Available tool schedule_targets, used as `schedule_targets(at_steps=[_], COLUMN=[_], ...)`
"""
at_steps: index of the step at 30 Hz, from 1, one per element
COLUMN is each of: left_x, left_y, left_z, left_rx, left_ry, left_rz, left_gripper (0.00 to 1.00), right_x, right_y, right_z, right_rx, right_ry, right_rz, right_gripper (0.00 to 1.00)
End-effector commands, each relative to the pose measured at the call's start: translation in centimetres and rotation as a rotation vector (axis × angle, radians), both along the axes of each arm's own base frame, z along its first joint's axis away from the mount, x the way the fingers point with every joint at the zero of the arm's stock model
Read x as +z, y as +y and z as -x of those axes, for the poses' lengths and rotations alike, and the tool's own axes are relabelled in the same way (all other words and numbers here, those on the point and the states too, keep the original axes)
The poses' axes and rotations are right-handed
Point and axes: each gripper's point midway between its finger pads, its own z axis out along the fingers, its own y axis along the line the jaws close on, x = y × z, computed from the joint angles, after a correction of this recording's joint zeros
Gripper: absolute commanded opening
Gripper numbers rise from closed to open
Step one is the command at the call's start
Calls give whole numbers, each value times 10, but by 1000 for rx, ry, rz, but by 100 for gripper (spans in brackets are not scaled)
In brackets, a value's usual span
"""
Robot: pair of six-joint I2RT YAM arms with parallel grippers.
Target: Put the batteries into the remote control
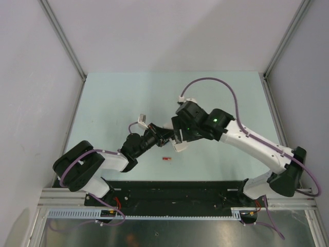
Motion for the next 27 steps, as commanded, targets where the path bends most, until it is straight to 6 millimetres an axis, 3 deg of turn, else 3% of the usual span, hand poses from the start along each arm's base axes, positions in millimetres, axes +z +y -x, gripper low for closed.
schedule_targets(at_steps=[1, 6, 8, 9, 10, 11, 12, 13, 14, 15, 16, 17, 20, 27], left_x=[29, 28, 32, 33, 36, 37, 38, 40, 43, 43, 44, 47, 51, 68], left_y=[-4, -3, -2, -3, -2, -2, -2, -1, -1, -1, -2, -2, -3, -5], left_z=[4, 10, 13, 15, 17, 18, 22, 23, 25, 27, 28, 29, 30, 28], left_rx=[-23, -50, -63, -74, -80, -86, -103, -107, -113, -125, -130, -134, -145, -150], left_ry=[-56, -35, -38, -39, -45, -52, -54, -60, -70, -70, -72, -77, -81, -101], left_rz=[76, 90, 98, 100, 106, 109, 108, 113, 120, 118, 123, 128, 139, 174], left_gripper=[0, 0, 0, 0, 0, 0, 0, 0, 0, 0, 0, 0, 0, 0], right_x=[24, 37, 27, 40, 28, 30, 44, 49, 36, 46, 54, 46, 55, 44], right_y=[-23, -36, -40, -39, -36, -41, -40, -35, -38, -39, -36, -37, -33, -22], right_z=[-20, -32, -33, -36, -28, -33, -35, -27, -25, -31, -22, -19, -11, 5], right_rx=[-126, -176, -188, -199, -180, -207, -215, -179, -184, -179, -142, -136, -76, 2], right_ry=[-51, -88, -68, -96, -47, -44, -65, -30, 1, -23, 6, 30, 42, 134], right_rz=[-142, -283, -320, -397, -427, -472, -566, -637, -659, -722, -784, -797, -878, -950], right_gripper=[73, 74, 75, 75, 76, 76, 77, 78, 78, 79, 80, 80, 81, 82])
